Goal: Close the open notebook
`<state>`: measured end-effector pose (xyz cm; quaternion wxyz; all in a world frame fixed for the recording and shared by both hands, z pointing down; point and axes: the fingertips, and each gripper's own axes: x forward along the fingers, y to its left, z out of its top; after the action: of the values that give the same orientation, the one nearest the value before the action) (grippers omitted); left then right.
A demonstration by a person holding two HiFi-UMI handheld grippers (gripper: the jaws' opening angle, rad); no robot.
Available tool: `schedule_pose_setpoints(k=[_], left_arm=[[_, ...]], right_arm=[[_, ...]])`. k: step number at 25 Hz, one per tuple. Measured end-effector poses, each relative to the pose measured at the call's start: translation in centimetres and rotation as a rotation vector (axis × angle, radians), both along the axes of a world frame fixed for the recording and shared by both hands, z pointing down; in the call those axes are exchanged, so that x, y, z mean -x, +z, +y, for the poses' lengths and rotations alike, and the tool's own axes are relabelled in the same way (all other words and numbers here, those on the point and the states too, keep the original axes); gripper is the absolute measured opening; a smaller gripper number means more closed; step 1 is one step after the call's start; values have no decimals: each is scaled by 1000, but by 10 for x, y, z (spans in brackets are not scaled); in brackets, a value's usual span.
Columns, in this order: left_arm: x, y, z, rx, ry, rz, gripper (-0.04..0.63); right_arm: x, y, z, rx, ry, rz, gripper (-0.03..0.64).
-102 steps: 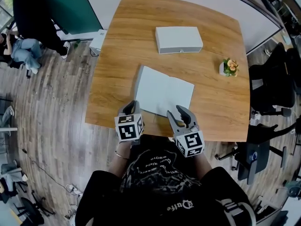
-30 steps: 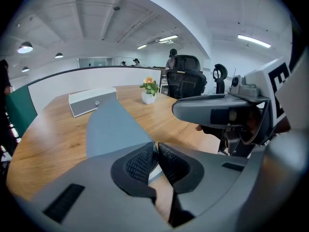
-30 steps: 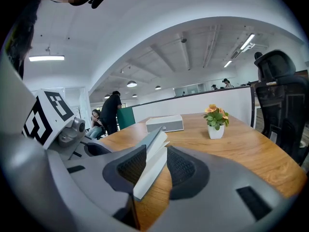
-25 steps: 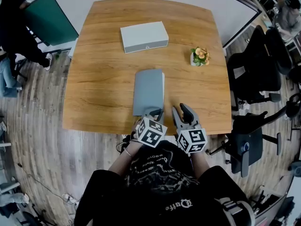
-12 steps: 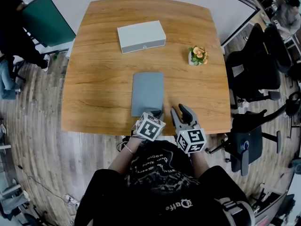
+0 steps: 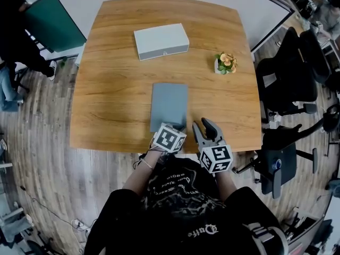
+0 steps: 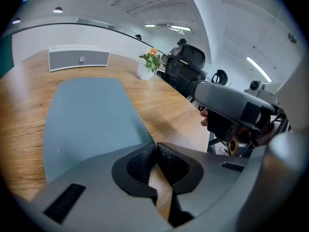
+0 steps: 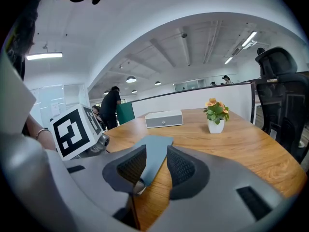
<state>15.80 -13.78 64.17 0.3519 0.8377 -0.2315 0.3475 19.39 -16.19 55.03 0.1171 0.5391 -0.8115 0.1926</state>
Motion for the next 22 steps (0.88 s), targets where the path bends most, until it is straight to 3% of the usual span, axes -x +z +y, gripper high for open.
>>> schedule_pose_setpoints(k=[4, 6, 8, 10, 17, 22], left_arm=[[-2, -2, 5, 15, 24, 40, 59], [-6, -9, 10, 35, 63, 90, 124], [-11, -21, 17, 48, 112, 148, 229], [-11, -29, 22, 25, 145, 167, 290], [17, -60, 16, -111, 146, 186, 308], [58, -97, -17, -248, 3, 227, 308]], right_arm=[[8, -3, -2, -3, -12, -12, 144], [11, -7, -4, -10, -6, -27, 144], [11, -12, -7, -20, 9, -40, 147], [11, -19, -9, -35, 25, -45, 150], [13, -42, -20, -90, 81, -47, 156], [27, -48, -26, -101, 89, -41, 158]])
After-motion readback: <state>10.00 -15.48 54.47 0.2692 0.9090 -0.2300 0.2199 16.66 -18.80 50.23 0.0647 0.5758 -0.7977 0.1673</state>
